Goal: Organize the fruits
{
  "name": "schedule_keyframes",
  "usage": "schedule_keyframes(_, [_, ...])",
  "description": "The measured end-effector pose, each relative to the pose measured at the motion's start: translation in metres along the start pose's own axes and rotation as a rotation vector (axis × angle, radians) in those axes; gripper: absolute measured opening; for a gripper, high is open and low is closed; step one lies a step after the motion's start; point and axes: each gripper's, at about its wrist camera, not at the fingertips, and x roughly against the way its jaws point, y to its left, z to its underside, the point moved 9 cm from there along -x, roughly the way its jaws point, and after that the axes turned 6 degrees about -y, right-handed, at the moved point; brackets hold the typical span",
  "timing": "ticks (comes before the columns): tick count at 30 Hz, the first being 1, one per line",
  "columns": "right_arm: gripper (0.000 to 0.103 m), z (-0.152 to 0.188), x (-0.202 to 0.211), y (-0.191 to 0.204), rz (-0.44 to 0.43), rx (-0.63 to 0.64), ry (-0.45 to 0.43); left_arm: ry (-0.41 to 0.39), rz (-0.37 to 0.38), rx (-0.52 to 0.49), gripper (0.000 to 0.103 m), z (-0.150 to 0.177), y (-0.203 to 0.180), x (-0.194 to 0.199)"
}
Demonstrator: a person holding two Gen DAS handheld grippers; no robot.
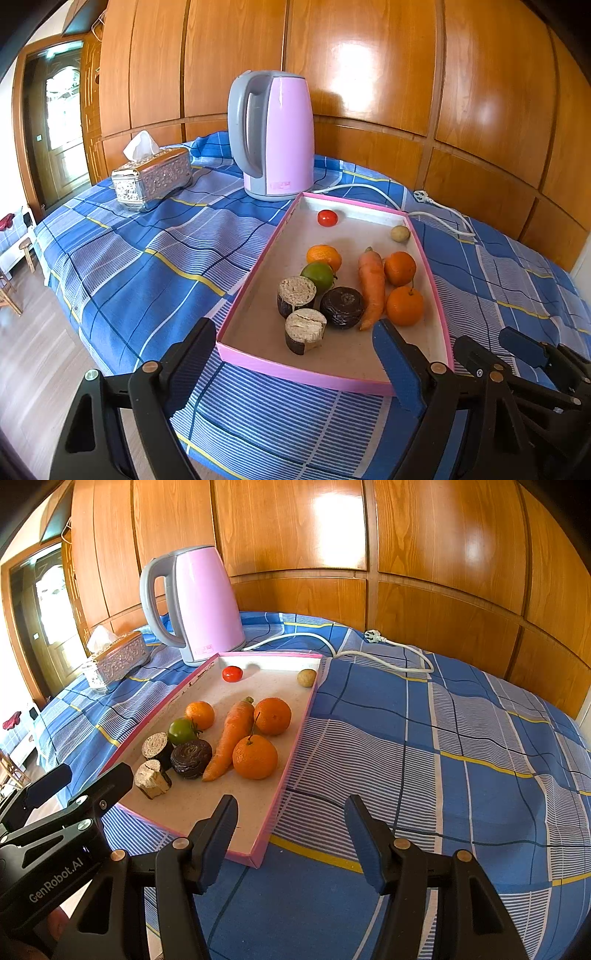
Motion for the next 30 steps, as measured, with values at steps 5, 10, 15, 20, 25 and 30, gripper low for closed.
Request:
schedule_keyframes(5, [0.061, -0.0005, 0.0002, 0.0, 0.001, 0.001, -0.002, 0.0, 0.001, 0.001, 0.087, 0.0002, 0.0007, 0.0])
schedule_keyframes(10, [0.061, -0.0006, 0.0003, -0.0004, 0.001, 0.002, -0.002, 0.001, 0.001, 0.001, 0.087, 0.0, 0.0001, -0.0001])
schedule_keyframes(15, [0.061, -0.0006, 0.0002, -0.0004, 0.0, 0.004, -0.002, -0.004, 0.002, 0.003, 0.087, -0.0011, 0.0012, 0.0004])
schedule_keyframes(20, [0.061, -0.0006, 0.0005, -0.0005, 0.001, 0.005, -0.001, -0.003, 0.003, 0.006, 0.087, -0.0011, 0.0014, 0.0011])
schedule_keyframes(25, [0.061, -0.0003, 0.0001, -0.0002, 0.001, 0.005, 0.0, -0.007, -0.006, 0.005, 0.088, -0.0012, 0.0021, 0.0009])
schedule_keyframes(30, [0.061, 0.0003, -0.0002, 0.0002, -0.002, 0.006, 0.003, -0.002, -0.004, 0.011, 0.089, -0.0007, 0.002, 0.0001])
